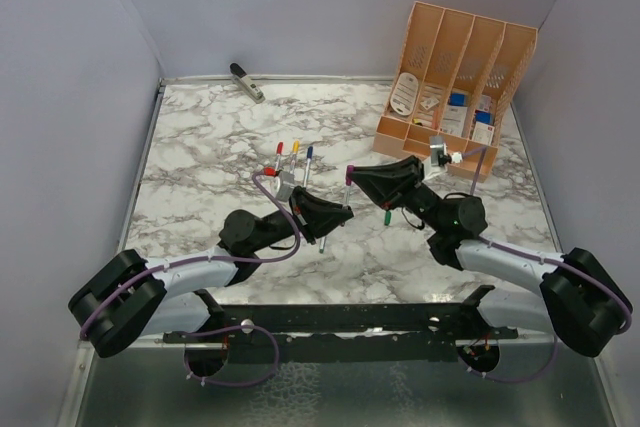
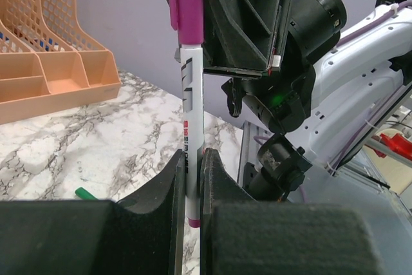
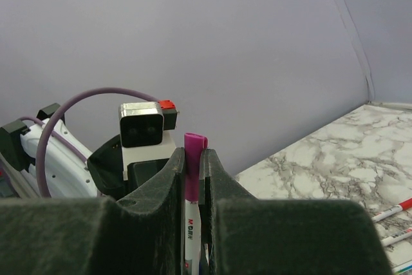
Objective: Insert the pens into the pen caps
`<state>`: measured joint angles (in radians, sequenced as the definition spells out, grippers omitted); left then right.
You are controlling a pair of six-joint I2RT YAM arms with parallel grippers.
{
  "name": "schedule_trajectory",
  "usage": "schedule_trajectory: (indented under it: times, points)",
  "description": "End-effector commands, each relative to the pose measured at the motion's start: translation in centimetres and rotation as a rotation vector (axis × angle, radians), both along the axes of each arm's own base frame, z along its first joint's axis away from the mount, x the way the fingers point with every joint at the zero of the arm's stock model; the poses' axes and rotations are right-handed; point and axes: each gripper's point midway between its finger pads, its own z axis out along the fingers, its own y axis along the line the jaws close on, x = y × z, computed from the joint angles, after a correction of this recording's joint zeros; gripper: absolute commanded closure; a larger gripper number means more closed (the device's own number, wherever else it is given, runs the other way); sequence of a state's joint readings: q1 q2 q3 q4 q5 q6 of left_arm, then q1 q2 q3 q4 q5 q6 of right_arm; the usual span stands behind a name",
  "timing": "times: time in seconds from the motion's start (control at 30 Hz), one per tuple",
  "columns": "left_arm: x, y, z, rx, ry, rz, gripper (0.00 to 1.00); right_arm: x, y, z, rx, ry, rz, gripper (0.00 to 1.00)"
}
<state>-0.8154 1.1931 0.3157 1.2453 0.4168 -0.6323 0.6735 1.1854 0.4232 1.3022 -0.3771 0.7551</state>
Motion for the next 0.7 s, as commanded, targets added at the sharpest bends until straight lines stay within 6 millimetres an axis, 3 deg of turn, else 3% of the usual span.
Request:
schedule_trajectory:
  times: [0.0,0.33,0.67]
  points:
    - [0.1,0.3,3.6,-0.085,-0.095,0.026,1.0,-1.0,1.0,-2.3,-0.053,0.031,0.06,0.99]
    - [0.5,0.4,5.5,-0.103,-0.126,0.053,1.0,-1.2,1.9,-4.4,-0.125,0.068,0.07,0.99]
    - [1.2,1.3,6.6,-0.092,-0.157,0.118,1.0,-1.2,2.3,-8.5,-0.248,0.151,0.031,0.99]
